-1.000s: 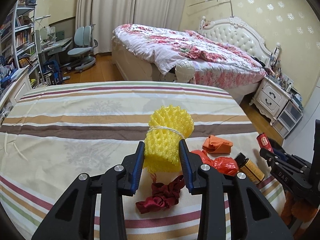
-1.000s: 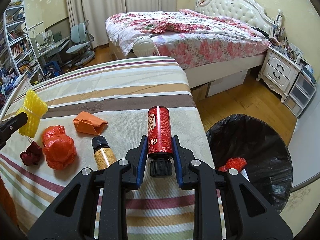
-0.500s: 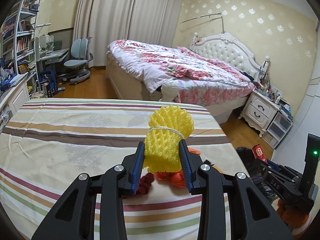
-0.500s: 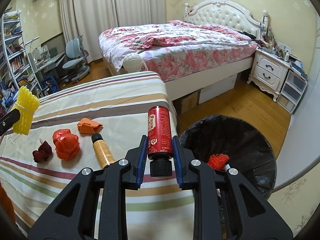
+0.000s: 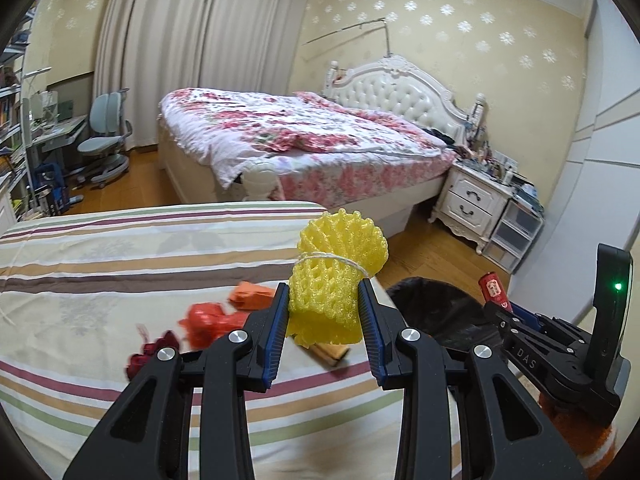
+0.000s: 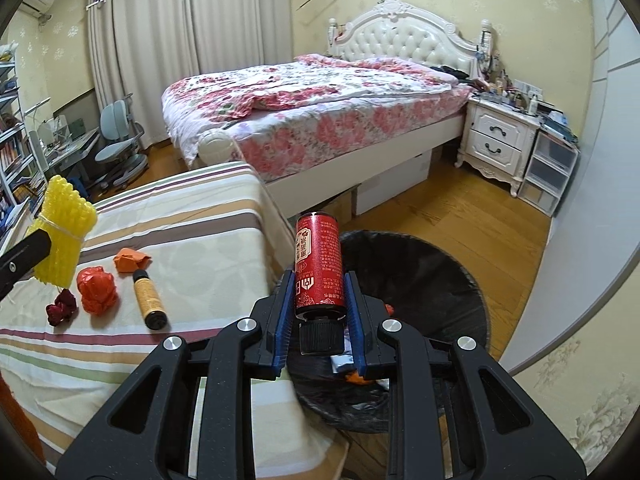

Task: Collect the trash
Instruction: 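Carry the yellow net and red can over the bin and open both tools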

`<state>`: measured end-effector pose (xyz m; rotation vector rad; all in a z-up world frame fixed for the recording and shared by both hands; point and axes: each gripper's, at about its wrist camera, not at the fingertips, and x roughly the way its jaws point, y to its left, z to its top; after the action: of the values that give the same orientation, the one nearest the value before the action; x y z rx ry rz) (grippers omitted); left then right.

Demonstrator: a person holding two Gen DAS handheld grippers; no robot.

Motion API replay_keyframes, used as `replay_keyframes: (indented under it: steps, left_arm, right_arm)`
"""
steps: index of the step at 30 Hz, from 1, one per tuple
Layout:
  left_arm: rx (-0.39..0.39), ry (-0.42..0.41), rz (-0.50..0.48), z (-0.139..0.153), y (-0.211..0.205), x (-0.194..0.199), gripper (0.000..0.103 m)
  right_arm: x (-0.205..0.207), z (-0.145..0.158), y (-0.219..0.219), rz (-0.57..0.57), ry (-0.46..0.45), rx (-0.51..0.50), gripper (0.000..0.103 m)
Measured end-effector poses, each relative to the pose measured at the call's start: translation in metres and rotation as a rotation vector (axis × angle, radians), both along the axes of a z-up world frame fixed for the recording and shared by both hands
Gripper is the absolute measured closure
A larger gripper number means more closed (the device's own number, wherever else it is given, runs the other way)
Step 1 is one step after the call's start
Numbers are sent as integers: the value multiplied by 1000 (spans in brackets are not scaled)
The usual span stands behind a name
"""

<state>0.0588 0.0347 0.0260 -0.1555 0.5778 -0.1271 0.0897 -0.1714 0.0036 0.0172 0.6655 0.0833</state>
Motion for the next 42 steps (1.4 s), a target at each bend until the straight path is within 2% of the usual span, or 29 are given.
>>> replay_keyframes:
  steps: [9,23,42]
  left_arm:
    - [11,8,-97,-11,-57,17,68]
    - [88,50,-174,-39,-121,50,68]
    - [145,113,-204,-67,-154,79,67]
  right_arm:
    - [1,-3,-35,-69,-7,3,79]
    - [20,-25,-69,-134,24,14,79]
    - [43,-52,-90,-172,81,30,79]
